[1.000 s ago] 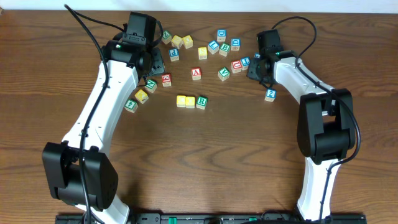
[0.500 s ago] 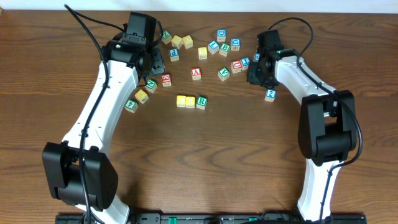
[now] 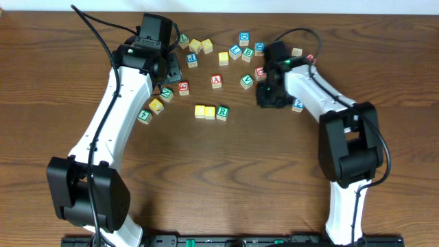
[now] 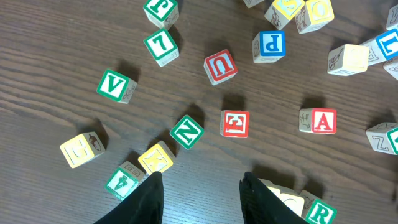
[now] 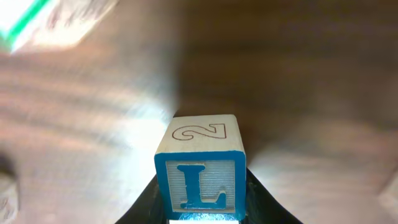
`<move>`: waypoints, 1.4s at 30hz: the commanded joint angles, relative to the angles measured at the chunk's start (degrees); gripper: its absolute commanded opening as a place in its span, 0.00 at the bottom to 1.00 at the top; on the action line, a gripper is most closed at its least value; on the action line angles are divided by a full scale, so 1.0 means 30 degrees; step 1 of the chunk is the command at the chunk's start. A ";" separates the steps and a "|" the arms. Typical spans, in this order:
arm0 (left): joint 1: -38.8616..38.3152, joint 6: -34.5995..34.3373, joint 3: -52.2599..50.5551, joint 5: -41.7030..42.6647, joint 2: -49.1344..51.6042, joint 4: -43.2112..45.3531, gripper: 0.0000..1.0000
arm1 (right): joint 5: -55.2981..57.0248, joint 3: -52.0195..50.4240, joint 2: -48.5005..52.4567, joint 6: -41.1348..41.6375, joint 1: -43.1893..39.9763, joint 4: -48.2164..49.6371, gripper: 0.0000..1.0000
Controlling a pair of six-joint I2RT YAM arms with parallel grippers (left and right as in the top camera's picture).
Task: Spell out CORL
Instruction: 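Carry the blue L block toward the right of the R block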
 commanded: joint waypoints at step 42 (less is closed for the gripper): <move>0.0066 0.0393 -0.0153 -0.0335 -0.0087 -0.0051 0.40 | 0.1566 -0.0882 -0.0576 0.3264 0.3162 0.1537 0.25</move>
